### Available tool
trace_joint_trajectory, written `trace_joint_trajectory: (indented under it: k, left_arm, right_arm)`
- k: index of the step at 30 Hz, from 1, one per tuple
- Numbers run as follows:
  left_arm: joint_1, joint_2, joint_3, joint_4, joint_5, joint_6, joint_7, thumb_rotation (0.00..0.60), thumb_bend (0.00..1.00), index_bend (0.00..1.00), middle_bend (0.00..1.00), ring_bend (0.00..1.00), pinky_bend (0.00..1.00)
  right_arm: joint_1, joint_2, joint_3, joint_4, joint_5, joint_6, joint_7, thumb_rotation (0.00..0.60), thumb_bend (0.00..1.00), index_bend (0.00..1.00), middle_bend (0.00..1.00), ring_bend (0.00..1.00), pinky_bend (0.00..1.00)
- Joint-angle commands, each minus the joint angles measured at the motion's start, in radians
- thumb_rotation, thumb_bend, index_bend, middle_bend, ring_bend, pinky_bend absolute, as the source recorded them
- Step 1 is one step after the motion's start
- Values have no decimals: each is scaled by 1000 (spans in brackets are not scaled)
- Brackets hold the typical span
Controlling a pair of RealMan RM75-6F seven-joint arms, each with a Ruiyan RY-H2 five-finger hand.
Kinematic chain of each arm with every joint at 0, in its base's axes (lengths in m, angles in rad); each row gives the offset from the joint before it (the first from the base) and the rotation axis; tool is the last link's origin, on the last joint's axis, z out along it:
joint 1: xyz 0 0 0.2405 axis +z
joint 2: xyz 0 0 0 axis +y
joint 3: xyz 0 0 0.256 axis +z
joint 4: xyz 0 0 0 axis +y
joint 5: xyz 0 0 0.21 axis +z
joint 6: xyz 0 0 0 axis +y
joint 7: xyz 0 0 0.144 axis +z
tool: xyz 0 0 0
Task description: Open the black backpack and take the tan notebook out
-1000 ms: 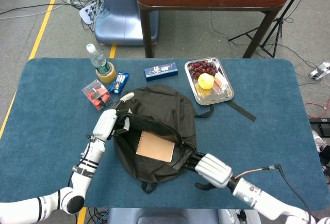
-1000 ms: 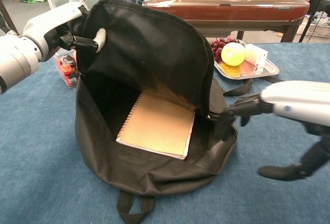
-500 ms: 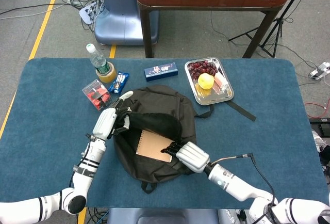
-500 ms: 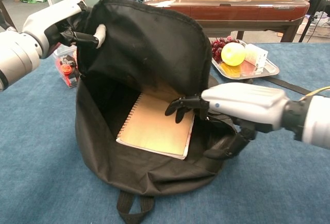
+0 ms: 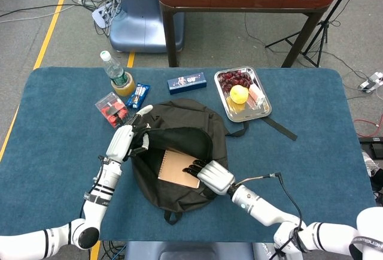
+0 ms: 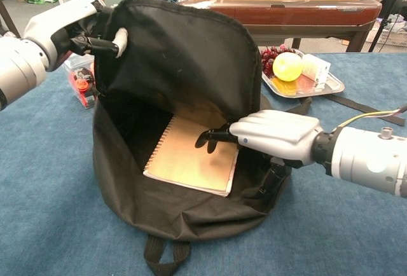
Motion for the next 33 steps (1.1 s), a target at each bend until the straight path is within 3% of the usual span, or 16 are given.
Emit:
trace_joint_trajectory:
  k: [1, 15, 33]
  left_arm:
    - [2, 1, 1, -1, 0, 1, -2, 600, 643, 579, 102, 67, 92]
    - [9, 11, 4, -1, -6, -7, -19, 600, 639, 579, 102, 68, 84]
    - [25, 40, 5, -16, -11, -12, -42, 600, 638, 577, 102, 67, 82]
  right_arm:
    - [8, -25, -6, 32, 2, 13, -17, 600, 227, 148, 209, 134, 304]
    - [32, -115, -34, 145, -37, 69, -76, 600, 204, 148, 181, 121, 232]
    - [80, -234, -39, 338, -93, 124, -67, 600, 204, 148, 182, 120, 221]
